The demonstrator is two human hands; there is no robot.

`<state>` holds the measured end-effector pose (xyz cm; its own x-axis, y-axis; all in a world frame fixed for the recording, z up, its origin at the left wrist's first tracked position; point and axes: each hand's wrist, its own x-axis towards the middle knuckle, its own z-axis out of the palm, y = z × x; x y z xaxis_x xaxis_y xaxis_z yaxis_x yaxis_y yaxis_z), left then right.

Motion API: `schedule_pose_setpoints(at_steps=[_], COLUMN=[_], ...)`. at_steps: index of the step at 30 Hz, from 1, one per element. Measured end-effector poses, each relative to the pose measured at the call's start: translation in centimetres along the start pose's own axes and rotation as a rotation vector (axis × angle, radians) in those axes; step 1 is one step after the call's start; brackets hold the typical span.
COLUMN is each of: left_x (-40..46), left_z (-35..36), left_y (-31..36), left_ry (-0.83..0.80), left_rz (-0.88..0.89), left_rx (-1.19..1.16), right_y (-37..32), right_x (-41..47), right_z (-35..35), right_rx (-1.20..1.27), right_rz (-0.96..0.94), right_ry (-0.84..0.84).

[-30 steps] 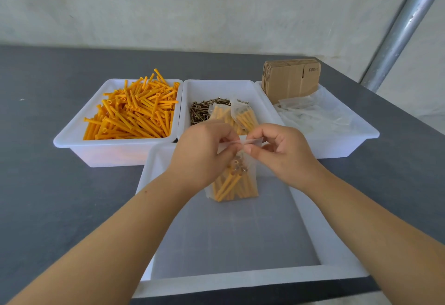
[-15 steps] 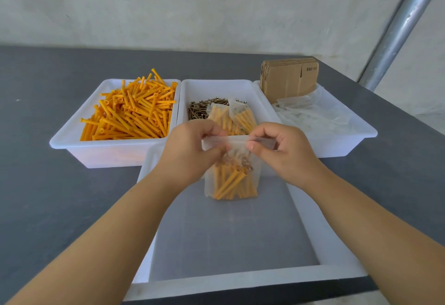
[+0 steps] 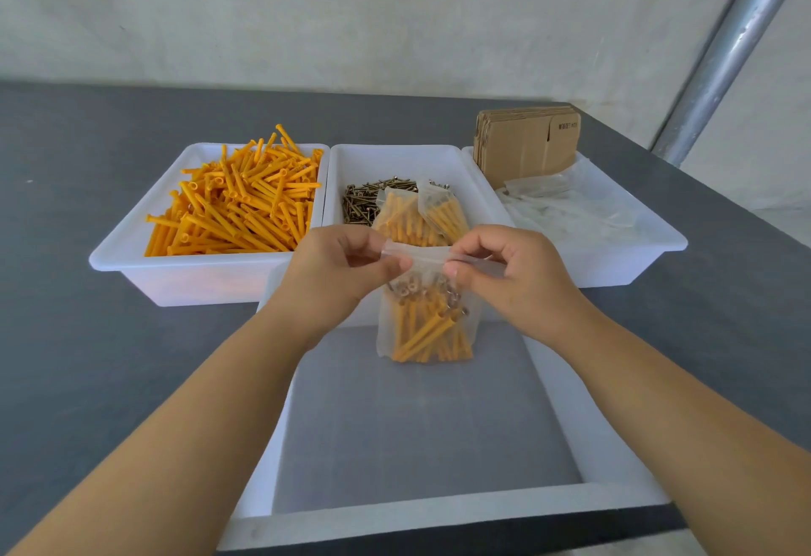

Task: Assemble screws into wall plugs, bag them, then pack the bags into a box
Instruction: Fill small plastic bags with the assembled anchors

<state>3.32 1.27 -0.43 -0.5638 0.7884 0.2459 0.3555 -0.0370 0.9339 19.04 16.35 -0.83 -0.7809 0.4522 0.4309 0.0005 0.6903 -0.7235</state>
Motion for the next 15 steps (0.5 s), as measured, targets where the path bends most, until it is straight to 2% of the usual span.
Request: schedule_pose_setpoints(at_steps=[4,15], left_x=[-0.11,-0.02], left_z=[-0.57,-0.09], left_y=[-0.51,-0.37], left_ry=[-0.013,0.016], left_rz=[-0.036,0.026], left_rx=[-0.122,-0.089], right_y=[0.0,-0.28], right_x=[-0.01,0.08], right_z=[0.02,0.42], right_rx=[0.001,-0.032], right_rz=[0.012,-0.027], right_ry=[-0.001,-0.005])
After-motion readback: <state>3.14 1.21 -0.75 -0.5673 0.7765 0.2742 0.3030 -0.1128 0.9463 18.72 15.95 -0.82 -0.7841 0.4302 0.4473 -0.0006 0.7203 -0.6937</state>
